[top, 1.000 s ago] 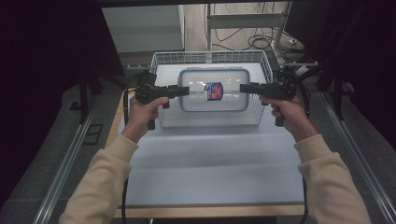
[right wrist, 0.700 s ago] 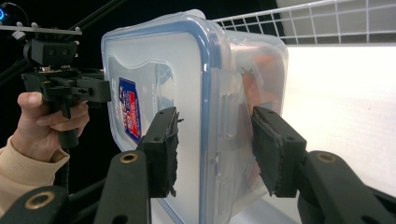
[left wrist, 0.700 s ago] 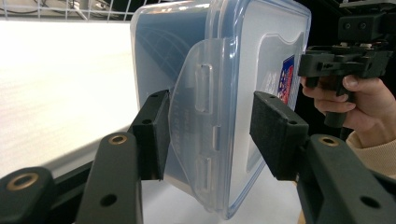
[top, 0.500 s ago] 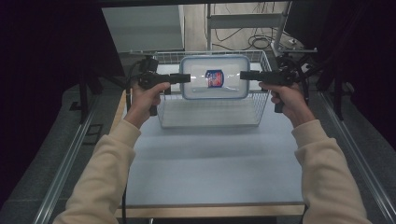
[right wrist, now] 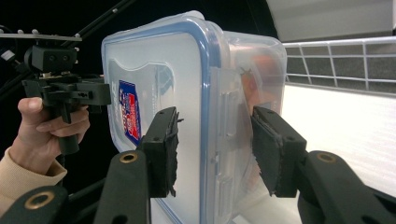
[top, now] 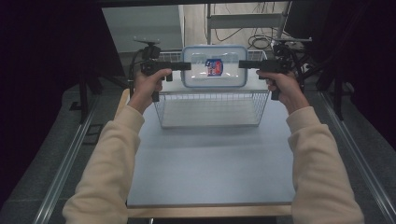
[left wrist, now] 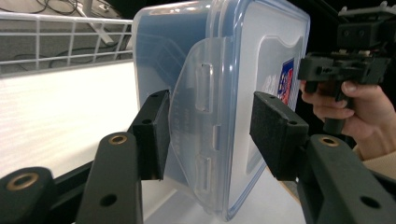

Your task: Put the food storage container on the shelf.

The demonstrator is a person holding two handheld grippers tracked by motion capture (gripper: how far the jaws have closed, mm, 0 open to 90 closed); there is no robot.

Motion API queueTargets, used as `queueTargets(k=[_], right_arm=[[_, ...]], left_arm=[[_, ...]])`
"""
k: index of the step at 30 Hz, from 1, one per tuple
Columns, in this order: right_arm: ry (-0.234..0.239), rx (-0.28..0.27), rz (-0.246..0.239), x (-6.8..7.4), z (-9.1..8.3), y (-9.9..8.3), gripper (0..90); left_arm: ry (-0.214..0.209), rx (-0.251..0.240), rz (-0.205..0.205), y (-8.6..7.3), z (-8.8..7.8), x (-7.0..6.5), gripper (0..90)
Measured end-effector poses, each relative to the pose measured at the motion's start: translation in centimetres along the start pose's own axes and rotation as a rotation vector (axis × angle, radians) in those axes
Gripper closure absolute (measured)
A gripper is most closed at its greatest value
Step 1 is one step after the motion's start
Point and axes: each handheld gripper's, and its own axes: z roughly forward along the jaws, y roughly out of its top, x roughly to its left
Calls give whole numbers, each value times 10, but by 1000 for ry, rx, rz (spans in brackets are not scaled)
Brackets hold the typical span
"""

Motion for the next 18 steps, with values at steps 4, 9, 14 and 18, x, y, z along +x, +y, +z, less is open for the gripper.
queueTargets(k=[4,9,14,18], right_arm=[[-11,10,24,-9,8,2,521],[-21,21,46,-16,13,8,516],[-41,31,65,-16,15,11,509],[-62,38,83,-16,18,14,504]], left_arm=[[-4,8,-22,3,7,11,490],[-7,17,-48,3,11,18,489],[-5,-2,-92,4,14,21,483],[-4,-18,-141,5,16,24,481]])
